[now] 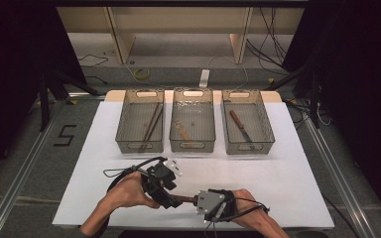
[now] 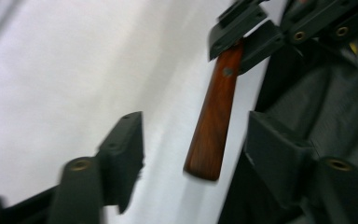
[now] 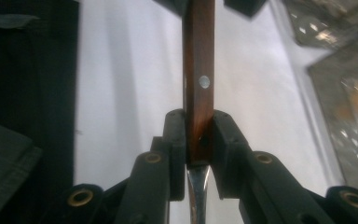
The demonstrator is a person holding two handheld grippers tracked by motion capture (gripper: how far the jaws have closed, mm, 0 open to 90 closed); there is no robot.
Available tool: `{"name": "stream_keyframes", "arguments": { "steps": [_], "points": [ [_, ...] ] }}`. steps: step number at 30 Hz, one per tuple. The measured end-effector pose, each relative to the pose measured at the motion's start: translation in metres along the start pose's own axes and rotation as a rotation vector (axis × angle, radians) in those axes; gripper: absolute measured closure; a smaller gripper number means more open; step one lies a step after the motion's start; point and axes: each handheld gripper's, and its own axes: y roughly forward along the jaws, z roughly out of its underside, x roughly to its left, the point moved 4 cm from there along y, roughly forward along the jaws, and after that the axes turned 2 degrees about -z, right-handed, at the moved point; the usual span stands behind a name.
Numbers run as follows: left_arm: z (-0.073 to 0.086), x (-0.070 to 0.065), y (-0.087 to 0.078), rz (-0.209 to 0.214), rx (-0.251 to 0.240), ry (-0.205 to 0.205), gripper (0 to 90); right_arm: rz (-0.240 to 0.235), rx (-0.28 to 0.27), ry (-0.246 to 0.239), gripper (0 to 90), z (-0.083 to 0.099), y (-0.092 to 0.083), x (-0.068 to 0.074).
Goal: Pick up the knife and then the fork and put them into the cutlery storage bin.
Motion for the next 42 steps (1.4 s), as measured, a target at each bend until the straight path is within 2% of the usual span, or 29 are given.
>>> {"name": "stream_keyframes", "arguments": {
  "steps": [5, 9, 12, 15, 20, 24, 31, 36, 42],
  "points": [
    [0.001, 0.010, -0.006, -0.054, -0.097, -0.040, 25.8, 0.058, -0.010, 0.079, 77.9, 0.009, -0.010, -0.019],
    [0.003, 0.016, -0.008, -0.098, -0.161, -0.076, 22.4, 0.095, -0.027, 0.179, 77.9, 0.019, -0.020, -0.039],
    [0.006, 0.022, -0.012, -0.097, -0.226, -0.108, 21.1, 0.111, -0.042, 0.266, 77.9, 0.026, -0.028, -0.053],
    [0.009, 0.028, -0.015, -0.111, -0.263, -0.134, 20.5, 0.121, -0.056, 0.320, 77.8, 0.032, -0.033, -0.064],
    [0.016, 0.034, -0.016, -0.156, -0.308, -0.155, 19.4, 0.126, -0.054, 0.366, 77.9, 0.039, -0.033, -0.074],
    [0.026, 0.039, -0.019, -0.182, -0.359, -0.197, 18.7, 0.129, -0.056, 0.403, 77.8, 0.041, -0.034, -0.078],
    [0.037, 0.045, -0.025, -0.219, -0.414, -0.253, 16.4, 0.135, -0.062, 0.463, 77.8, 0.047, -0.037, -0.088],
    [0.040, 0.046, -0.028, -0.238, -0.454, -0.266, 15.8, 0.151, -0.076, 0.502, 77.8, 0.048, -0.041, -0.097],
    [0.044, 0.048, -0.028, -0.257, -0.468, -0.279, 15.8, 0.146, -0.102, 0.577, 77.8, 0.054, -0.043, -0.114]
  ]
}}
